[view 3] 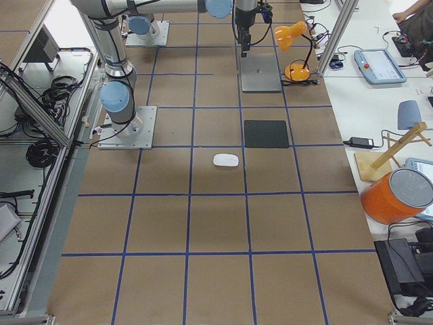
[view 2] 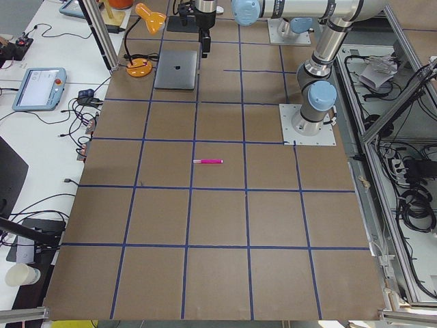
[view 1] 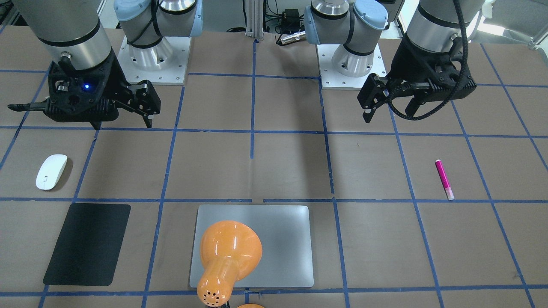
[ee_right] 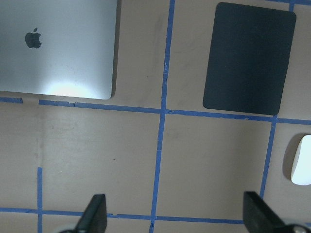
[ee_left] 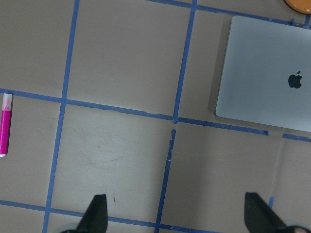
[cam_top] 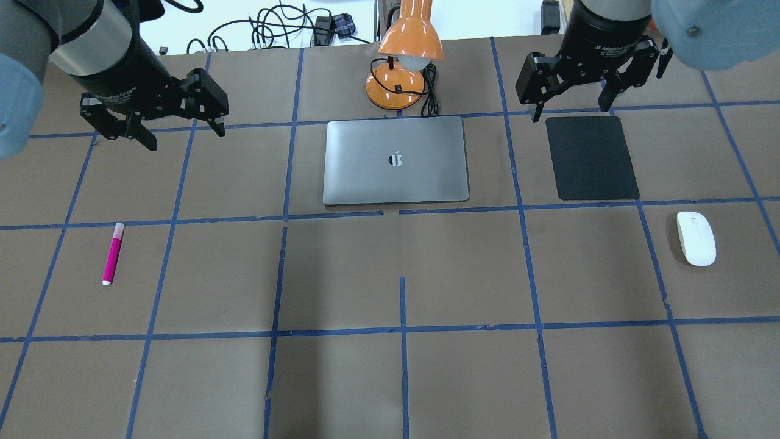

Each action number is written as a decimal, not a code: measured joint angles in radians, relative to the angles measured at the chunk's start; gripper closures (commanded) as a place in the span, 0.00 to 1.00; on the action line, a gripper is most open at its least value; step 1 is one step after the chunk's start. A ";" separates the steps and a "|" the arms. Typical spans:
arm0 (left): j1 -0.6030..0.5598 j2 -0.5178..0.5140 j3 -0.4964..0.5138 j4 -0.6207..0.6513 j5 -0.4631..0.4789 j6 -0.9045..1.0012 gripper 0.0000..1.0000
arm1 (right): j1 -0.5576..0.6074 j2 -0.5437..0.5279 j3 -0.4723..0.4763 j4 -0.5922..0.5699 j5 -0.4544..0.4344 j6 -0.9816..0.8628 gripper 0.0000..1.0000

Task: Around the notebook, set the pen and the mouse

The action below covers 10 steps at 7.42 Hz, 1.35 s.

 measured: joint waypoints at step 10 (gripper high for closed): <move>0.002 -0.001 -0.001 -0.001 0.005 0.011 0.00 | 0.009 -0.032 0.028 0.034 0.046 0.005 0.00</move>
